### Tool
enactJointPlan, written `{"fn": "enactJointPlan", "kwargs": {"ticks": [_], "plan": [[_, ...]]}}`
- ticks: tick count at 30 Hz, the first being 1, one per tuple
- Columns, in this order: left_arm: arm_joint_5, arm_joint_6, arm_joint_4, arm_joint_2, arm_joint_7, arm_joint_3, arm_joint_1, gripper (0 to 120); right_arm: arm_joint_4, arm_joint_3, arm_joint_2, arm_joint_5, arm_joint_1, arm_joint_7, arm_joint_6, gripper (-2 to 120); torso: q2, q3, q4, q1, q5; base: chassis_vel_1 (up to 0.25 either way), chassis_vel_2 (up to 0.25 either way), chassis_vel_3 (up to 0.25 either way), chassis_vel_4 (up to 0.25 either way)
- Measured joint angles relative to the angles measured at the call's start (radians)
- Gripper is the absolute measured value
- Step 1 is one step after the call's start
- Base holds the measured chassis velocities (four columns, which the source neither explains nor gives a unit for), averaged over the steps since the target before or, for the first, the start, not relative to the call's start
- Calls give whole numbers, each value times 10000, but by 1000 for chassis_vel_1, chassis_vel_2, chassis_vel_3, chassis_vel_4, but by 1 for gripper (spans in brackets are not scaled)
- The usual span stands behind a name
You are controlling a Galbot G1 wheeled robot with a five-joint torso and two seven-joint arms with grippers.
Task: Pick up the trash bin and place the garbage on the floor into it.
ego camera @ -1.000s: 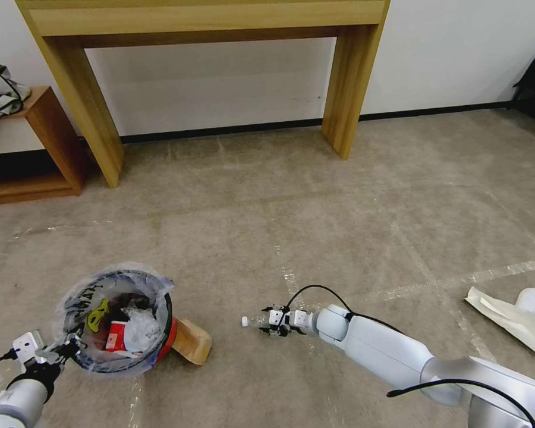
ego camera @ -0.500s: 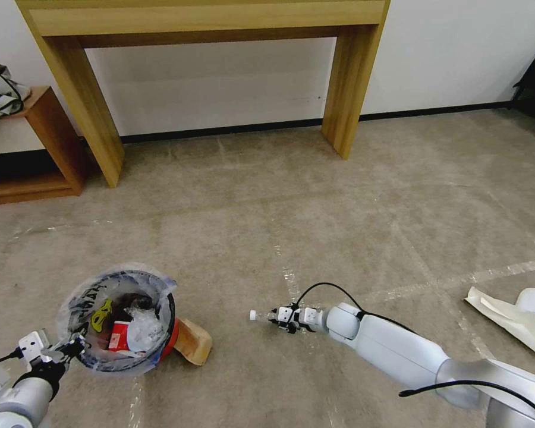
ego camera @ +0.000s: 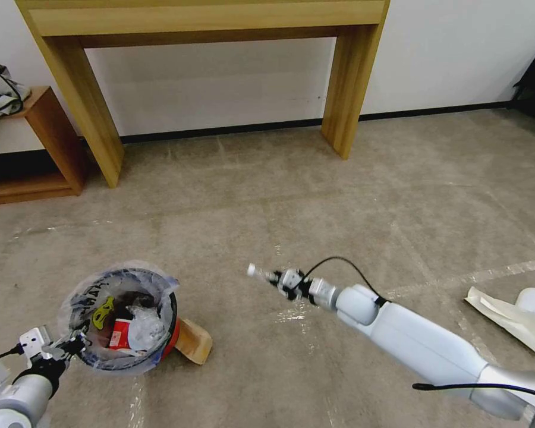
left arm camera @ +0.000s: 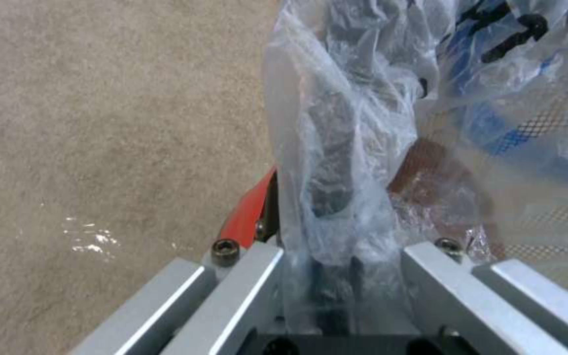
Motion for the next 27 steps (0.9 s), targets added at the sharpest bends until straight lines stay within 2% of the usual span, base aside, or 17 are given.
{"fn": "enactJointPlan", "kwargs": {"ticks": [3,6,9,11,15,20,27], "plan": [[-30,14,-55,25,-2,25,23,1,554,430,-87,526,-92,123,-88,18,0,0,1,0,0,0,0,0,0],[-100,69,-134,44,-13,98,52,1,1682,892,-232,1439,-186,343,-396,18,0,-1,1,0,1,0,0,0,0],[-126,91,-170,54,-20,127,63,1,2362,1023,-354,1939,-182,451,-602,18,0,-1,2,0,0,0,0,0,0],[-137,122,-231,77,-29,182,72,1,3437,1130,-554,2724,-7,550,-857,18,0,-1,1,0,-1,0,0,0,0],[-139,150,-287,74,-38,227,74,1,4113,1110,-619,3314,232,635,-1078,18,0,-1,1,0,-1,0,0,0,0],[-140,185,-410,80,-45,307,130,1,5045,385,-471,4672,793,1034,-1329,18,1,-1,1,0,0,0,0,0,0],[-140,246,-519,168,-58,346,165,1,5185,-977,45,5865,1865,1334,-1233,18,0,-1,3,0,-1,0,0,0,0]]}}
